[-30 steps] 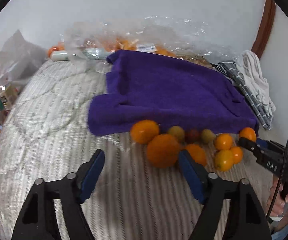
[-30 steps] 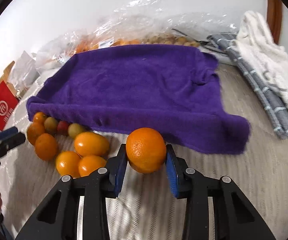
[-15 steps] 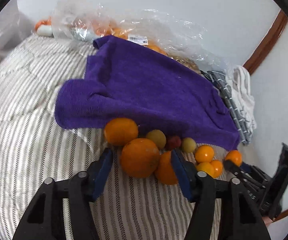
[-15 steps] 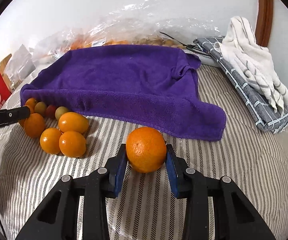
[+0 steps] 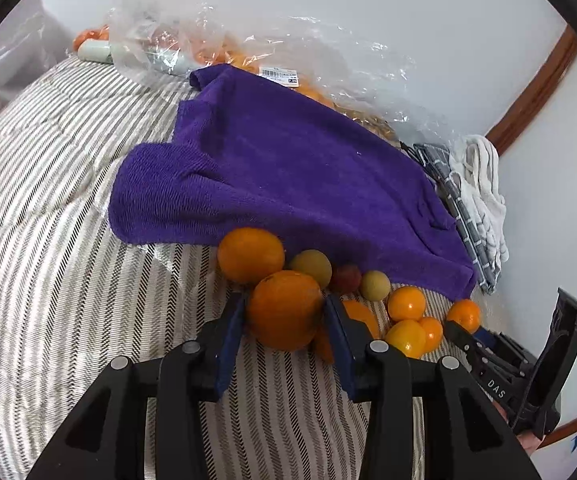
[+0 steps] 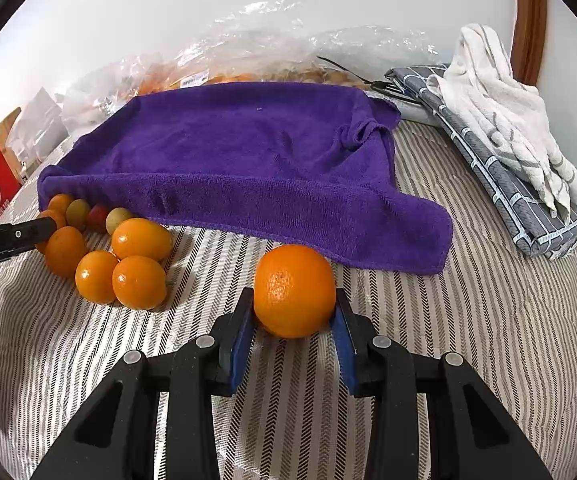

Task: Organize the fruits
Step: 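Lift both held oranges and carry them over the purple towel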

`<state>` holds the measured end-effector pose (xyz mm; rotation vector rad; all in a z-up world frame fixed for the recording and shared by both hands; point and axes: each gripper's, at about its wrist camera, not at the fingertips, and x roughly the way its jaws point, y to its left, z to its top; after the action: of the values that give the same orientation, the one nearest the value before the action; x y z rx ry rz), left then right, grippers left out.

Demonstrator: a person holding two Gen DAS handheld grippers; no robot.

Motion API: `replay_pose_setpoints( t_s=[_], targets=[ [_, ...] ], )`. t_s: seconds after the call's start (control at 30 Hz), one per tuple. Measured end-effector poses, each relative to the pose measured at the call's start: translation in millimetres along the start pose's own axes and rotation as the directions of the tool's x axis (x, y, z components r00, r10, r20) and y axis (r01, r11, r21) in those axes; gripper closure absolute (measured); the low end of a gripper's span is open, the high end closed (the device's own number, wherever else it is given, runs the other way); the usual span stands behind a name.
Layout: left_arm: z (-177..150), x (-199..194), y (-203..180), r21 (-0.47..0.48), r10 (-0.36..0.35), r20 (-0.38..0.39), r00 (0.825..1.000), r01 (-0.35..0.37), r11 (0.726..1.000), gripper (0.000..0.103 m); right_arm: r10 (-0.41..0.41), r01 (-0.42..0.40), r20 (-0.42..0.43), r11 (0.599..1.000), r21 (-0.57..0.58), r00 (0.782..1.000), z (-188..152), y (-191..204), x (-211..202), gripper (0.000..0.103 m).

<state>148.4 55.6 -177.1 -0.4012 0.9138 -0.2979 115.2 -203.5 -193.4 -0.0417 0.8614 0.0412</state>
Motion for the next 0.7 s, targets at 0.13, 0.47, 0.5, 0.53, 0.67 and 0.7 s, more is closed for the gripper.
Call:
replay_pose_setpoints(
  t_s=[0.13, 0.47, 0.5, 0.53, 0.67, 0.7],
  targets=[
    [-1, -5, -4, 0.033, 0.011, -0.003, 1.000, -0.011, 0.999, 0.068, 0.009, -0.009, 0.005, 1.000, 0.008, 1.000, 0, -1, -1, 0.067],
    [-2, -53, -17, 0.083, 0.099, 0.065, 0.993, -0.104, 0.991, 0.068, 0.017, -0.018, 0.038, 0.999, 0.052, 0.999, -5, -5, -26, 0.067],
    [-2, -57, -18, 0.089, 0.099, 0.069, 0.993, -0.105, 0.990, 0.068, 0.016, -0.019, 0.045, 0.998, 0.052, 0.999, -4, -4, -30, 0.067],
    [-1, -60, -19, 0.094, 0.101, 0.075, 0.992, -0.108, 0.990, 0.068, 0.016, -0.018, 0.051, 0.998, 0.053, 0.999, -3, -4, -33, 0.067],
    [0, -67, -21, 0.090, 0.106, 0.074, 0.992, -0.112, 0.990, 0.068, 0.007, -0.009, 0.057, 0.999, 0.046, 0.998, -3, -3, -39, 0.067],
    [-1, -68, -21, 0.090, 0.104, 0.073, 0.992, -0.111, 0.990, 0.068, 0.007, -0.009, 0.055, 0.999, 0.048, 0.998, -3, -4, -40, 0.067]
  ],
)
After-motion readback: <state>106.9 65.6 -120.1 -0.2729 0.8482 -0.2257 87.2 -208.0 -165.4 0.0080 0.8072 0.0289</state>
